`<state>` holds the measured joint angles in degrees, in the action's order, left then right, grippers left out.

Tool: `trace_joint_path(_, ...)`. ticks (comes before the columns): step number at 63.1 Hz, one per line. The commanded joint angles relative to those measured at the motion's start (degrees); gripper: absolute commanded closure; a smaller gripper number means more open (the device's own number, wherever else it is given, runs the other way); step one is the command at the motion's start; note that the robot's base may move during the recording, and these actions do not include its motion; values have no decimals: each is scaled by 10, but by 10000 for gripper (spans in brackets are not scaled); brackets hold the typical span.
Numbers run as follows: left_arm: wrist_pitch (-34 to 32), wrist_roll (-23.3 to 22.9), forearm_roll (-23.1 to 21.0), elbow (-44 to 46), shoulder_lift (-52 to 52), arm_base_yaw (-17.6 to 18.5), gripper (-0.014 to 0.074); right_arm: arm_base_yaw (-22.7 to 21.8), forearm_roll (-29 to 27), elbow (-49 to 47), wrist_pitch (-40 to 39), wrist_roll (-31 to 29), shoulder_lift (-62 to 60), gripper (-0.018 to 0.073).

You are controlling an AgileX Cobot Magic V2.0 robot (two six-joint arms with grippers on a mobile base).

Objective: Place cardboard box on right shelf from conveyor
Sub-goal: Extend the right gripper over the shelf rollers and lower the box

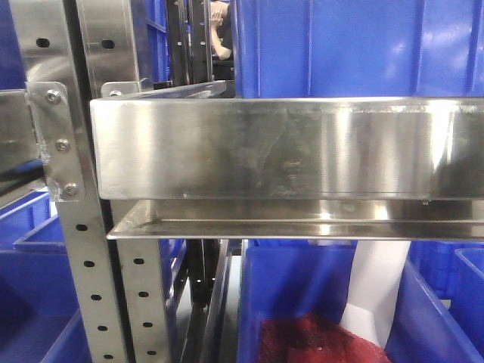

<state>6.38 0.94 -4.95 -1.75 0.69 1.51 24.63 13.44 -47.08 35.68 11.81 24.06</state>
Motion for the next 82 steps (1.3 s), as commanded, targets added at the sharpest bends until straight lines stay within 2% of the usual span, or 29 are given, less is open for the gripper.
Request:
trace_joint_path(1, -48, -3, -3, 2, 7, 3, 715, -3, 15, -56, -52, -110, 58, 396)
trace_joint_path(19, -48, -3, -3, 2, 7, 3, 715, -3, 16, -120, -29, -425, 189, 396)
trace_joint_path(31, -48, -3, -3, 2, 7, 3, 715, 5, 47, -121, -31, -648, 253, 396)
trace_joint_path(39, -48, -3, -3, 2, 7, 3, 715, 23, 68, -121, -56, -728, 294, 396)
trace_joint_path(48, -48, -3, -3, 2, 7, 3, 715, 18, 90, -121, -89, -740, 339, 396)
trace_joint_path(63, -48, -3, -3, 2, 7, 3, 715, -50, 97, -121, -152, -740, 383, 396)
trace_joint_path(82, -48, -3, -3, 2, 7, 3, 715, -95, 90, -119, -163, -738, 438, 396)
